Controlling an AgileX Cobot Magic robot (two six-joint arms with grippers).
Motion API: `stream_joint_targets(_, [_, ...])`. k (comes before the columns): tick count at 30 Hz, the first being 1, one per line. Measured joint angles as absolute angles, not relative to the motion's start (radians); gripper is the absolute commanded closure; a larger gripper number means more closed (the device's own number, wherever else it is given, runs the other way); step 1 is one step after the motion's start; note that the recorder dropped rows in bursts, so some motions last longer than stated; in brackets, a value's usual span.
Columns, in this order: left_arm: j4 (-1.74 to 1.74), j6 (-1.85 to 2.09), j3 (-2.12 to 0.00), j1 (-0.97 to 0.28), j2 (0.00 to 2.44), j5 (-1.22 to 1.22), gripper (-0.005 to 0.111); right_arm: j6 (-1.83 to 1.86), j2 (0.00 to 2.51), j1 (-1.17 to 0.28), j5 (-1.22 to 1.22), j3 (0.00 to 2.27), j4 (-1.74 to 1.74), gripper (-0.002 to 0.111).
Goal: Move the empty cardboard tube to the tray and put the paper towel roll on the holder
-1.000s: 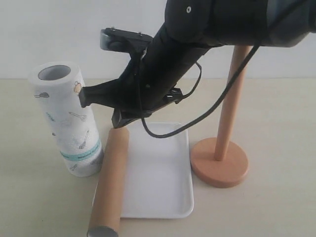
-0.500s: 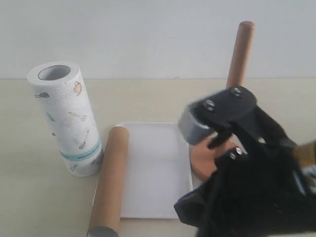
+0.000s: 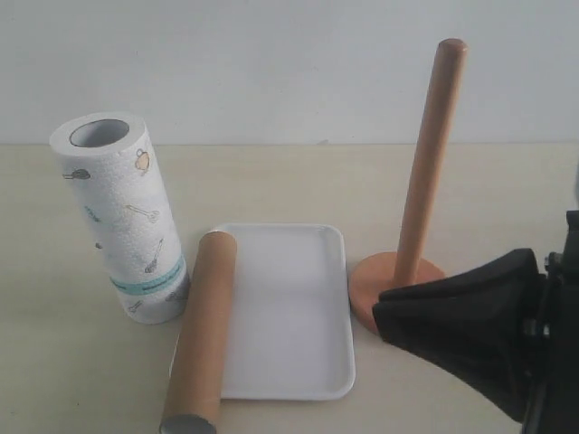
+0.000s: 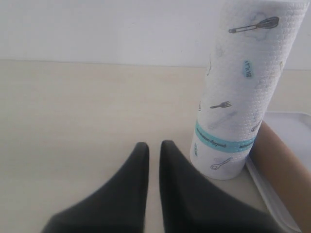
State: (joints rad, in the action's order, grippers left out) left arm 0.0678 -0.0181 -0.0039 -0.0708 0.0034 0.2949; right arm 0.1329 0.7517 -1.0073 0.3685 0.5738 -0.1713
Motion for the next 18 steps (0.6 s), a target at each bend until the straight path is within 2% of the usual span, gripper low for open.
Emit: stream_joint_targets(18, [0.068, -0.018, -0.004, -0.071, 0.003, 0.295, 0.099, 0.134, 0.752, -1.007, 0.331, 0.572, -0.168, 0.108])
